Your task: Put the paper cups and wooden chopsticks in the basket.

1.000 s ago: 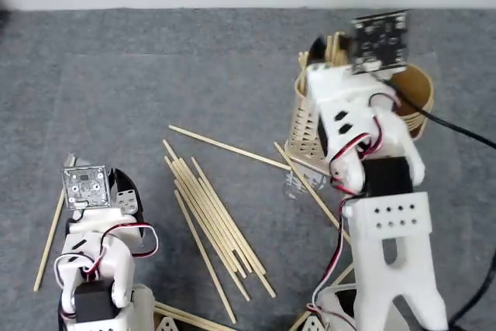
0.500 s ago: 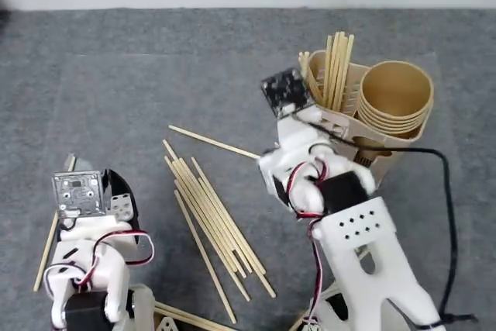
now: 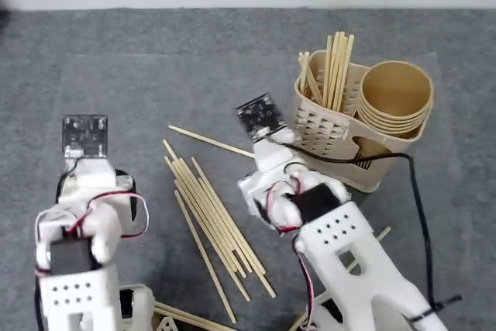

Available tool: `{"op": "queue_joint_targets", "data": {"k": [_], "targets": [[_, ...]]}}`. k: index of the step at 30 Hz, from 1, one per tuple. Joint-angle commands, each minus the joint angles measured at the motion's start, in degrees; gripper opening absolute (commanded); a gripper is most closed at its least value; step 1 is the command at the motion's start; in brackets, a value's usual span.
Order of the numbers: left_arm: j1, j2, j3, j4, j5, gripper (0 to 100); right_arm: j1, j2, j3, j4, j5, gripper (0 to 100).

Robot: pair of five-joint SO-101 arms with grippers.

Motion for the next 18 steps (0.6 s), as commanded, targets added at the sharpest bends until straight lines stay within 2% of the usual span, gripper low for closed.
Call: {"op": "queue_joint_targets", "data": {"k": [1, 4, 14, 18], "targets": [[-3.16, 3.6, -4.97, 0.26, -0.18, 2, -0.92, 6.02, -1.76, -1.54, -0.7, 9.3], [-5.8, 5.71, -6.55, 0.35, -0.18, 2, -1.27, 12.88, -4.57, -1.71, -0.79, 9.6], [-11.43, 15.3, -6.46, 0.0, -0.35, 2, -10.59, 35.91, -21.1, -1.27, -0.79, 10.0], [-11.6, 16.88, -5.14, -0.26, -0.26, 2, -12.26, 42.42, -26.73, -0.75, -0.79, 14.7]]}}
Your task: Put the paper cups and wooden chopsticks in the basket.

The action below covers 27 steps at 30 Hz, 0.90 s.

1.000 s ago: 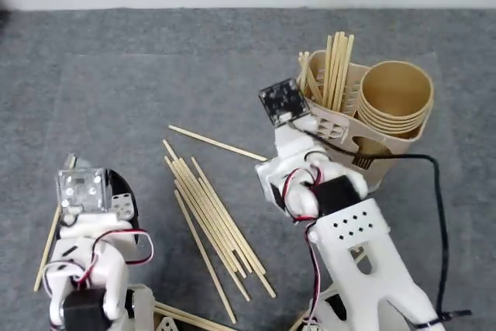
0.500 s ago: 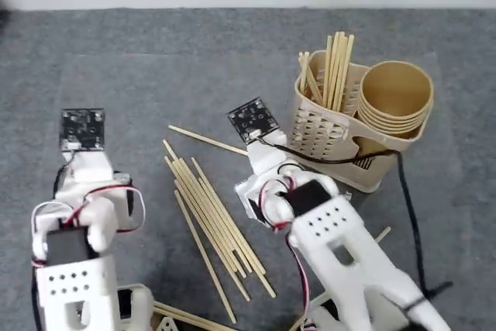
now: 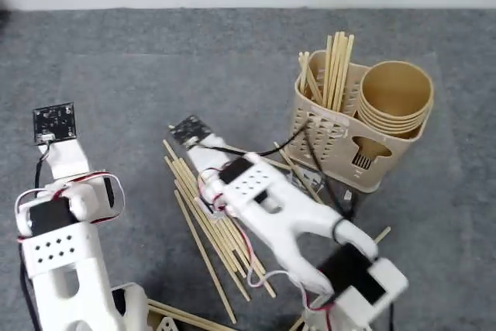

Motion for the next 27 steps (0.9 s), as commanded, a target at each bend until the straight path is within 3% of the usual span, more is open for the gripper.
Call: {"op": "queue_joint_targets", "data": {"k": [1, 8, 15, 22, 27], "targets": [[-0.44, 0.53, -0.31, -0.97, -0.44, 2, -1.36, 3.82, -7.47, 1.01, -0.7, 15.3], [-0.26, 0.44, 7.25, -8.7, -0.44, 2, -1.8, 12.09, -16.79, 5.67, -3.16, 15.3], [-0.44, 0.53, 8.13, -8.88, -0.44, 2, 0.66, 18.77, -18.64, 6.29, -2.99, 14.8], [-0.44, 0.62, 8.22, -8.88, -0.44, 2, 4.44, 18.77, -18.55, 8.13, 1.67, 1.3], [-0.44, 0.79, 8.22, -8.88, -0.62, 2, 4.7, 18.77, -18.55, 8.13, 1.93, 0.8]]}}
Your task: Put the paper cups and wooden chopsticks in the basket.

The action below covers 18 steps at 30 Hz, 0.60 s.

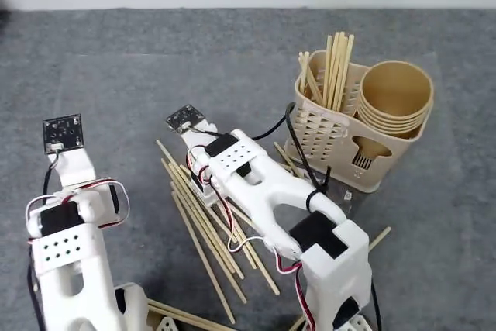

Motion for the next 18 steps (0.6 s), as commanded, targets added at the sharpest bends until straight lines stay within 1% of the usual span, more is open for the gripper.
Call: {"op": "queue_joint_targets", "data": {"k": [1, 7, 18], "targets": [[0.0, 0.35, -0.13, -1.23, -0.7, 2, 1.1, 0.4, 0.0, 0.48, 0.97, 0.8], [0.0, 0.0, 0.84, -1.49, -0.79, 2, 1.19, -2.33, 0.09, 0.75, 1.05, 0.8], [0.0, 0.0, 0.92, -1.49, -0.79, 2, 1.36, -16.66, -0.18, 9.1, 3.43, 0.8]]}}
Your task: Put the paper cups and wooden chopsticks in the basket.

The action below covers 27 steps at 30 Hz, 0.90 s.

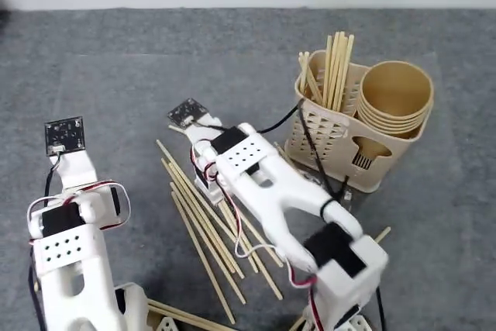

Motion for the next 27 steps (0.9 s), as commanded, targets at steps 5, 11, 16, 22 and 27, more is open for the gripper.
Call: {"op": "queue_joint_targets", "data": {"k": [5, 11, 16, 22, 27], "targets": [[0.0, -0.09, -0.31, -1.14, -0.79, 2, -0.66, -7.87, -0.62, 2.68, 0.26, 1.3], [0.0, -0.09, -0.31, -1.14, -0.79, 2, -2.59, -3.3, 1.41, -0.84, -2.81, 9.7], [0.0, -0.09, -0.31, -1.14, -0.79, 2, -4.09, 2.59, 1.23, -5.14, -4.31, 10.2], [0.0, -0.09, -0.31, -1.14, -0.79, 2, -4.0, 5.76, 0.26, -5.41, -4.31, 13.4], [0.0, -0.09, -0.31, -1.14, -0.79, 2, -4.0, 6.11, 0.26, -5.67, -4.22, 17.2]]}}
